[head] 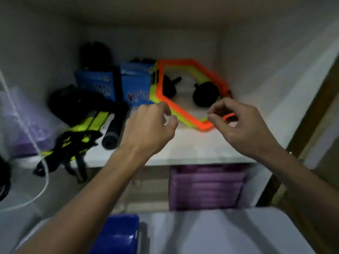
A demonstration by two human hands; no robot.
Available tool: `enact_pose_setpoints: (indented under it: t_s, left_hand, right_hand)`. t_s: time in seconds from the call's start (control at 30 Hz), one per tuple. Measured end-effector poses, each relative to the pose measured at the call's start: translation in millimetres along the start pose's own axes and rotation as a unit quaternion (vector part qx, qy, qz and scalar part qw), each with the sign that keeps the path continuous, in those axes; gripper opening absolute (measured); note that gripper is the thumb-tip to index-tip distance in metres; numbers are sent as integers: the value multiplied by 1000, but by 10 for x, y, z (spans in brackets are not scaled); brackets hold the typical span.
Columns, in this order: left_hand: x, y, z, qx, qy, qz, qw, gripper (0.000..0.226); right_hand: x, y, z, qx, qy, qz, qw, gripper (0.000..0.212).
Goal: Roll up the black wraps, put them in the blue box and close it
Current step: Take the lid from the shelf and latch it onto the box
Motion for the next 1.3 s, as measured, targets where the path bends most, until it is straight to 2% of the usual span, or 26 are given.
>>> enact_pose_setpoints:
  t_s: [0.1, 0.2, 0.33, 0.47, 0.6, 0.7, 0.77, 0.83, 0.9, 1.03, 1.13, 1.2, 1.3]
  left_hand:
    - [-639, 991, 422, 3, 91, -134, 987, 22]
    - [-1150, 1692, 621, -49, 145, -216, 964, 32]
    - [-1695, 2117, 759, -116, 210, -217, 946, 49]
    - [-2192, 2109, 736, -175, 212, -177, 945, 63]
    - [-2514, 1944, 543, -229, 148, -132, 953, 69]
    - [-2555, 1922, 441, -278, 142, -127, 942, 68]
    - [-2557, 1929, 444, -264, 152, -127, 944, 64]
    - [-2544, 1894, 475, -200, 155, -130, 959, 60]
    - [-2469, 1836, 586, -71, 180, -122, 973, 56]
    - [-2060, 1603, 895, 155, 279, -29, 947, 34]
    - [-1744, 1423, 875, 322, 218, 61, 919, 46]
    - [-1489, 1374, 855, 401, 151, 79, 900, 50]
    - [-985, 1202, 943, 506, 115, 74, 852, 30]
  right_hand:
    - [-338, -257, 1083, 105, 106, 111, 983, 9]
    - [-709, -344, 1882, 195, 179, 158, 951, 27]
    - [-1272, -351, 2521, 298, 236, 139, 914, 57]
    - [-1870, -144, 2734, 363, 204, 101, 903, 75]
    - [-2220, 179, 2692, 424, 146, 61, 892, 57]
    - [-2238, 231, 2675, 433, 174, 87, 880, 41]
    - [-2177, 195, 2723, 422, 205, 105, 877, 33]
    - [-2070, 129, 2743, 424, 225, 112, 870, 33]
    - [-1915, 58, 2708, 440, 239, 125, 857, 36]
    - [-1411, -86, 2553, 405, 276, 179, 853, 48]
    - [-986, -203, 2359, 366, 283, 214, 861, 56]
    - [-663, -349, 2162, 350, 289, 247, 856, 60]
    - [-191, -555, 1747, 333, 280, 286, 854, 55]
Point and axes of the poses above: each hand's wrist, its own x-axis away from the middle knuckle, its own z-axis out of the back of the hand, y = z × x, the point moved 10 cm from there along -x, towards the middle knuckle, and after that the axes turned 8 degrees about -z, right-handed, at the moved point
